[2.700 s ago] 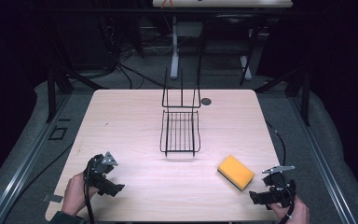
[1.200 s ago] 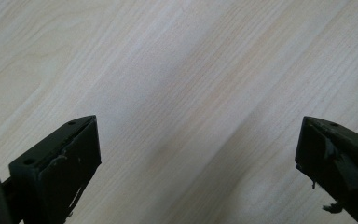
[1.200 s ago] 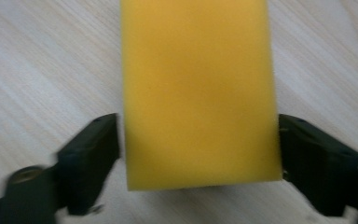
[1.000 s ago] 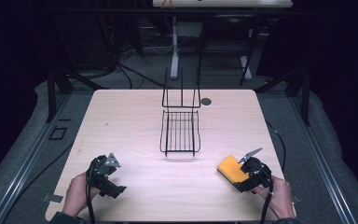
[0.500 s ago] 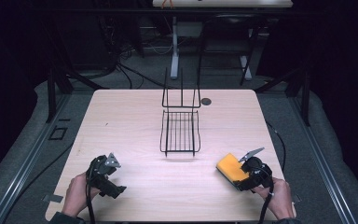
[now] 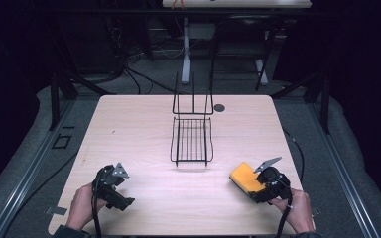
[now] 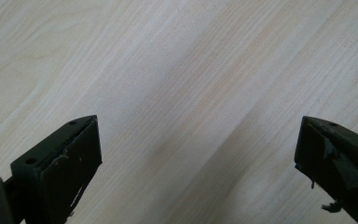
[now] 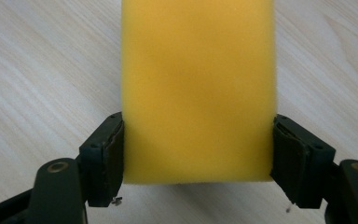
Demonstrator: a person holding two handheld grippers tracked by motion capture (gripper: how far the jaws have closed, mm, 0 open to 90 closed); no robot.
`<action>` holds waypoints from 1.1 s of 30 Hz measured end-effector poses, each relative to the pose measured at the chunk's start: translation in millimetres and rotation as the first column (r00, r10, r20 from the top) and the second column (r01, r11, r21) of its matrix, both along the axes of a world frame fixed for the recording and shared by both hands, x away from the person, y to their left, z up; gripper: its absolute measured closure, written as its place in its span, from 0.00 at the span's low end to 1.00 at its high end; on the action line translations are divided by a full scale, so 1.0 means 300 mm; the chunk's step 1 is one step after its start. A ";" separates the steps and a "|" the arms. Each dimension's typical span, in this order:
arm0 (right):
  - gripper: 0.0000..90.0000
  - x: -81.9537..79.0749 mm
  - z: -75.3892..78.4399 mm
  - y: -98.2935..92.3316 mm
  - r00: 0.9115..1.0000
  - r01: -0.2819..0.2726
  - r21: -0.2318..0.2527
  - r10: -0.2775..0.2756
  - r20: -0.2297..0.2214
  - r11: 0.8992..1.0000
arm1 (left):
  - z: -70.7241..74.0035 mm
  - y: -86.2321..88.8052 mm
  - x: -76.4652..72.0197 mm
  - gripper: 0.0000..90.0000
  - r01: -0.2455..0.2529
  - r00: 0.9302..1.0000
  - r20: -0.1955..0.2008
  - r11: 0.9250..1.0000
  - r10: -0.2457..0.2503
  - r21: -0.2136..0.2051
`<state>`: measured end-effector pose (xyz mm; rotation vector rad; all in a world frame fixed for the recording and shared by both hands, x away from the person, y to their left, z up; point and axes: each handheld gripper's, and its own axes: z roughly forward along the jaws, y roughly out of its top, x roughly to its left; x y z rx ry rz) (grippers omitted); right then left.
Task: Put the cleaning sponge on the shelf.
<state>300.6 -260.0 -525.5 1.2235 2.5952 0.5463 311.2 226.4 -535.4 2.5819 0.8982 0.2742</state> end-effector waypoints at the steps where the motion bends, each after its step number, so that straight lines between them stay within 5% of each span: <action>1: 0.30 -0.001 0.000 0.001 1.000 -0.001 -0.001 0.001 0.005 1.000 | 0.001 0.000 -0.003 0.01 0.000 1.000 -0.001 1.000 0.000 -0.001; 33: 0.30 -0.024 0.109 0.070 0.998 -0.028 0.040 0.026 0.059 0.999 | -0.003 -0.001 -0.004 0.01 -0.006 1.000 -0.006 1.000 0.006 0.000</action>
